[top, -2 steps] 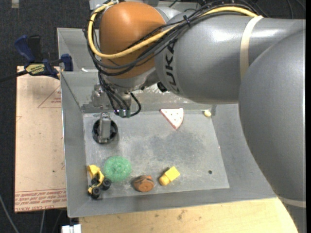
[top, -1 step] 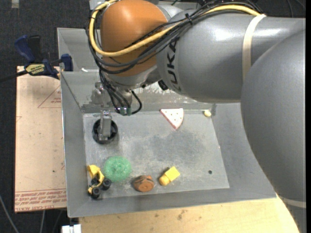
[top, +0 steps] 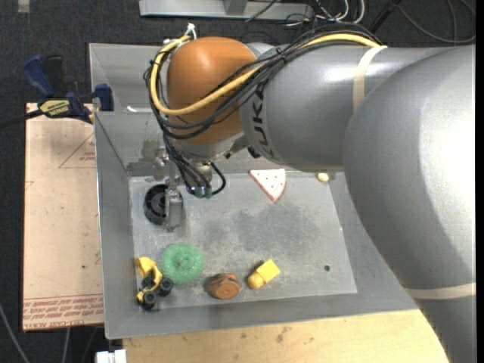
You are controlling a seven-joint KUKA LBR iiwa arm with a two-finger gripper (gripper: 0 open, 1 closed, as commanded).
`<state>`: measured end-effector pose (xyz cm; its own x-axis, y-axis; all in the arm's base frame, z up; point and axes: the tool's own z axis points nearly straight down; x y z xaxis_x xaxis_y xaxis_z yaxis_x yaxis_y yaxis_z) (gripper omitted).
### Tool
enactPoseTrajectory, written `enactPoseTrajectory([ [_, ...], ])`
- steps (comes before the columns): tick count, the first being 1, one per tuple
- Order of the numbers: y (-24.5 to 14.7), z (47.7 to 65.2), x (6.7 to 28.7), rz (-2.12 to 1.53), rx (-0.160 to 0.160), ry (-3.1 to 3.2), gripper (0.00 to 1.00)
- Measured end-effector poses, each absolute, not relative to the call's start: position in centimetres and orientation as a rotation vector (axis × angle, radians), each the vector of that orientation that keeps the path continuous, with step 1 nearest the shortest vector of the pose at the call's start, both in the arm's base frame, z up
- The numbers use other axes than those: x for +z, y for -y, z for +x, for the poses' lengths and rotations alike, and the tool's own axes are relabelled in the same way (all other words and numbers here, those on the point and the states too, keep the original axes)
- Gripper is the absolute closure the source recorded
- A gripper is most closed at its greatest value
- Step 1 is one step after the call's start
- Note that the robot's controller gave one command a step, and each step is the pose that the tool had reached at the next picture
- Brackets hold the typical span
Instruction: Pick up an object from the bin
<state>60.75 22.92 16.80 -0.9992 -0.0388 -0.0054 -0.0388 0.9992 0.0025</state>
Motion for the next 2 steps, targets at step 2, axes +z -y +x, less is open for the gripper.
enactPoseTrajectory([
  [2, -20.9, 62.2, 12.2, -0.111, 0.004, -3.136, 0.00],
])
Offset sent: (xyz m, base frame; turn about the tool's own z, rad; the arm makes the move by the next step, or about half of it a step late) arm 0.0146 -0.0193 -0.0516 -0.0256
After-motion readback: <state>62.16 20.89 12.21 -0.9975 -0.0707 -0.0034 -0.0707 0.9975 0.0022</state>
